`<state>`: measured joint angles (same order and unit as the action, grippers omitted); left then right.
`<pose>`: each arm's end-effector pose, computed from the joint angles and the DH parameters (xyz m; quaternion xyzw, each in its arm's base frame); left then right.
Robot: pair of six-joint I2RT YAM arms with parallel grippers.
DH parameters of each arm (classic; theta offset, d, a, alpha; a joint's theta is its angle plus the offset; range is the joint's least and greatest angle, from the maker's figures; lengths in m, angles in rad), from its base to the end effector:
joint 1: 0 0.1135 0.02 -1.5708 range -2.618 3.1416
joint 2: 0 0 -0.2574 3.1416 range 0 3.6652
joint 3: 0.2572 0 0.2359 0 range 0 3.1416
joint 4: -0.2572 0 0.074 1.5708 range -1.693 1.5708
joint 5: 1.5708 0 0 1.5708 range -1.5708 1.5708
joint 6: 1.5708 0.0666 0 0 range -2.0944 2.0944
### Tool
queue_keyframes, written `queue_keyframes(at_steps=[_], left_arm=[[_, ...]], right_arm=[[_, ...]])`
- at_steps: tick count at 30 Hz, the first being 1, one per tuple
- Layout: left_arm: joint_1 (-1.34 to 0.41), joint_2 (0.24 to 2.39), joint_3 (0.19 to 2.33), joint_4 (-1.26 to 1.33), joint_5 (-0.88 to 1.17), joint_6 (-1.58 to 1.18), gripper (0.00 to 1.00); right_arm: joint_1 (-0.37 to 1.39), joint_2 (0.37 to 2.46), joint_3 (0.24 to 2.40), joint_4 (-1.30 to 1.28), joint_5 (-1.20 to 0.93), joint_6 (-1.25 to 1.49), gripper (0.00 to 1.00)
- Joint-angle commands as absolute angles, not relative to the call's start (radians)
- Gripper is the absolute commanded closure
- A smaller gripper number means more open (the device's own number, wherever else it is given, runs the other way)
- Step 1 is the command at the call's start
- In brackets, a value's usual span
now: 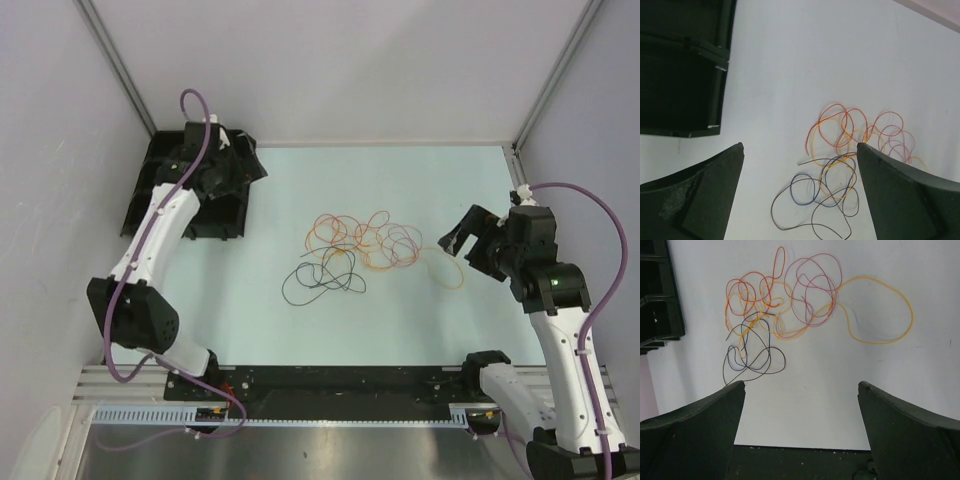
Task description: Untangle the cables
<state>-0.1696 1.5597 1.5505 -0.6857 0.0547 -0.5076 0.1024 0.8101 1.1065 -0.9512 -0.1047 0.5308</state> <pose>0.3481 -0.0633 0.3388 -0.1408 0.8943 -0.1642 0.3916 0.1529 0.0227 0.3386 0.1678 0.8802 0.1821 0.4050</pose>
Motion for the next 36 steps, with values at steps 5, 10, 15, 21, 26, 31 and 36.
queue_keyframes(at_steps=[5, 10, 15, 21, 26, 31, 36], left_arm=[[-0.199, 1.335, 1.645, -0.946, -0.218, -0.557, 0.0], [-0.085, 1.094, 1.132, -0.46, 0.316, -0.949, 0.0], [-0.07, 1.104, 1.046, -0.488, 0.275, -0.894, 0.0], [-0.216, 1.229, 1.241, -0.782, -0.003, -0.706, 0.0], [-0.351, 1.258, 1.184, -0.767, -0.143, -0.669, 0.02], [-0.469, 1.379, 1.203, -0.812, -0.176, -0.614, 0.22], [-0.624, 1.388, 1.143, -0.729, -0.175, -0.568, 0.19]], right_arm=[[0.141, 0.827, 1.137, -0.922, -0.106, 0.496, 0.0], [0.186, 0.815, 1.123, -0.93, -0.026, 0.491, 0.0], [0.213, 0.819, 1.12, -0.926, -0.003, 0.469, 0.0], [0.216, 0.825, 1.109, -0.948, 0.038, 0.483, 0.0], [0.203, 0.871, 1.081, -0.924, 0.032, 0.52, 0.0], [0.202, 0.985, 1.075, -0.916, -0.049, 0.506, 0.0], [0.18, 1.067, 1.077, -0.882, -0.074, 0.476, 0.0]])
